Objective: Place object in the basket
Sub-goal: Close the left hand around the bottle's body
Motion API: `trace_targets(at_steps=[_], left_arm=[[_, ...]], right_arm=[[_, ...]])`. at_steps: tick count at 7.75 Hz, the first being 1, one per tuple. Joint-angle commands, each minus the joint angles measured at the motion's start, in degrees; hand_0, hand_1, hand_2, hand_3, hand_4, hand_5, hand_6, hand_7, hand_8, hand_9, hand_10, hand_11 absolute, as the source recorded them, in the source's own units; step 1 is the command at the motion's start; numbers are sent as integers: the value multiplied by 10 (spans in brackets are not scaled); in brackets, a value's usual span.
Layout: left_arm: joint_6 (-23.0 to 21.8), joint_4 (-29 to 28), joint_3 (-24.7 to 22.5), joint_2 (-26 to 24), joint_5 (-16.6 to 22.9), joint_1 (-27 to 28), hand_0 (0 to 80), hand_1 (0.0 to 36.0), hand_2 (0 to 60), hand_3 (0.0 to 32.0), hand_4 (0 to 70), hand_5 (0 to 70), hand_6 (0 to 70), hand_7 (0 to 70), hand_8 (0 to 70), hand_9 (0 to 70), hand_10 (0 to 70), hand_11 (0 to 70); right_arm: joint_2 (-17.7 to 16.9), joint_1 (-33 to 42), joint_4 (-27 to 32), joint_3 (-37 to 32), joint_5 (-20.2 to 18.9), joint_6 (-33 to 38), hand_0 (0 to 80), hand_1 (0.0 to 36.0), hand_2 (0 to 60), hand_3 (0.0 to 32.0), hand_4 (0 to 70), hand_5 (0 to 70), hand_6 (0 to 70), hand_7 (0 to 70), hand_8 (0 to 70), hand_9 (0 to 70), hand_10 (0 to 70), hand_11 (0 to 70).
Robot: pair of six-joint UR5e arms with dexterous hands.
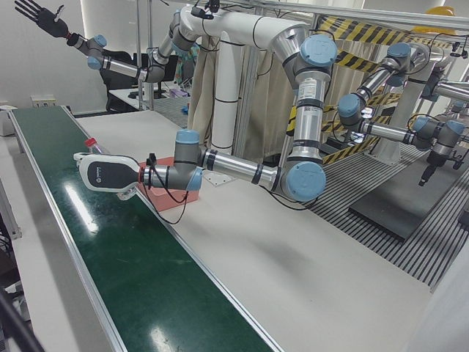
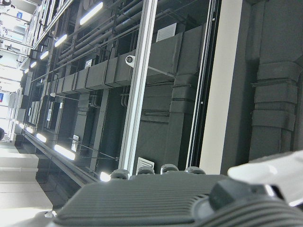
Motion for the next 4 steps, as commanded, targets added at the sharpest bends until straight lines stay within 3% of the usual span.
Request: trace_targets(at_steps=[1, 2, 4], left_arm=[[0, 22, -39, 3, 21, 3, 800, 334, 290, 0, 312, 700, 700, 700, 700, 700, 700, 700], [1, 57, -87, 5, 22, 18, 800, 325, 232, 0, 270, 700, 700, 700, 700, 700, 700, 700], [28, 150, -193, 6, 18, 49, 800, 278, 54, 0, 191, 700, 700, 700, 700, 700, 700, 700]], right_arm=[[0, 0, 0, 0, 0, 0, 0, 0, 0, 0, 0, 0, 0, 0, 0, 0, 0, 0], [0, 0, 0, 1, 0, 0, 0, 0, 0, 0, 0, 0, 0, 0, 0, 0, 0, 0], [0, 0, 0, 1, 0, 0, 0, 0, 0, 0, 0, 0, 0, 0, 0, 0, 0, 0]])
